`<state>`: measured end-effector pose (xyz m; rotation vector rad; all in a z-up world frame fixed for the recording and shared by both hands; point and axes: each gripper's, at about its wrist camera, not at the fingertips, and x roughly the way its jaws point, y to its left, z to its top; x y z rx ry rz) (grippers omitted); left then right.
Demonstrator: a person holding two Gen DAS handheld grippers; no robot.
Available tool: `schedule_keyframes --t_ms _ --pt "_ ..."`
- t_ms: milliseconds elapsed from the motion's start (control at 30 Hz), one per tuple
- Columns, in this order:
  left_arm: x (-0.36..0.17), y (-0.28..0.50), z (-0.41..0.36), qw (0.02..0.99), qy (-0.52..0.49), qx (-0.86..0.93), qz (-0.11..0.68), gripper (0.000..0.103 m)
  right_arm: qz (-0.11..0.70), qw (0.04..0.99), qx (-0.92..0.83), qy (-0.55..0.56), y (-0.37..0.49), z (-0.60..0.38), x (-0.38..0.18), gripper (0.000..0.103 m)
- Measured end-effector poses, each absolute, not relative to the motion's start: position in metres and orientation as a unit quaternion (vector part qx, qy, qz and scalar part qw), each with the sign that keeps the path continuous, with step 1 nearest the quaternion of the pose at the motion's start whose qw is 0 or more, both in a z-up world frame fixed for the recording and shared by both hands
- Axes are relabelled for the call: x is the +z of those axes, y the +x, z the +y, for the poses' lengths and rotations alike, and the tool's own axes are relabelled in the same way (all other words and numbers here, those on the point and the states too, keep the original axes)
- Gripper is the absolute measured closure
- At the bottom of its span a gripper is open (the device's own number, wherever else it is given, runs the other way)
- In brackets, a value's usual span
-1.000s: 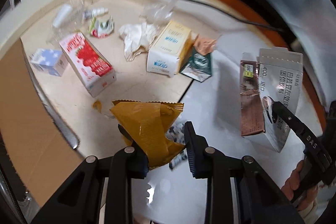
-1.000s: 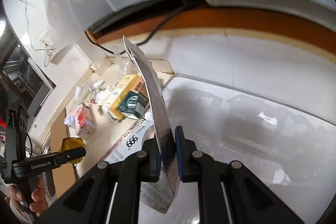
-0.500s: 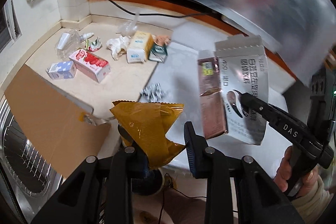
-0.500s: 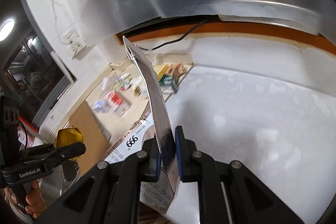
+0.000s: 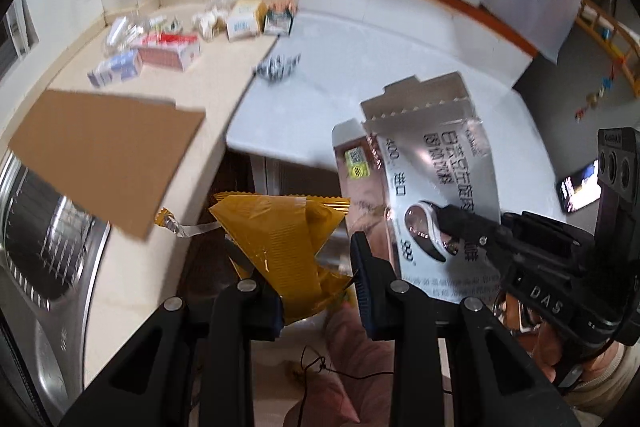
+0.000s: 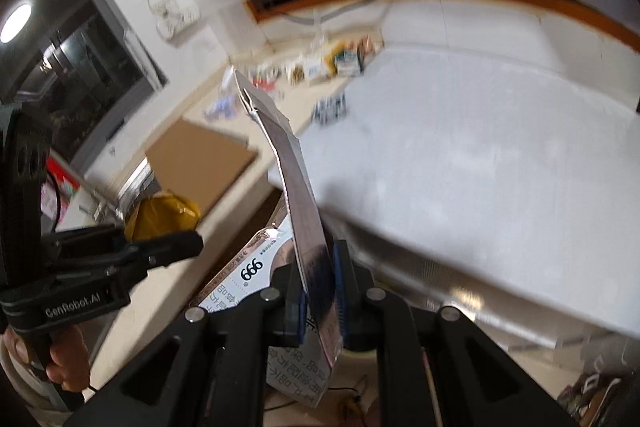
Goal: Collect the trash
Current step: 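Carry the yellow wrapper and snack bag down over the bin with both grippers, then open both grippers to drop the wrapper and bag into the bin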
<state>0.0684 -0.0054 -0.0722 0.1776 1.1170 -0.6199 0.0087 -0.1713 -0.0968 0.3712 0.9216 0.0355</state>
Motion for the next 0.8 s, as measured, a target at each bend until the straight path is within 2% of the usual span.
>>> schedule_keyframes --t_ms 367,800 --pt "-0.164 0.052 0.006 0.766 0.089 -0.245 0.587 0.077 0.534 0.831 0.031 0.152 0.002 -0.146 -0.187 0.092" --pt "-0.36 0.085 0.004 0.738 0.08 -0.167 0.649 0.076 0.622 0.77 0.045 0.13 0.058 -0.14 -0.386 0.091"
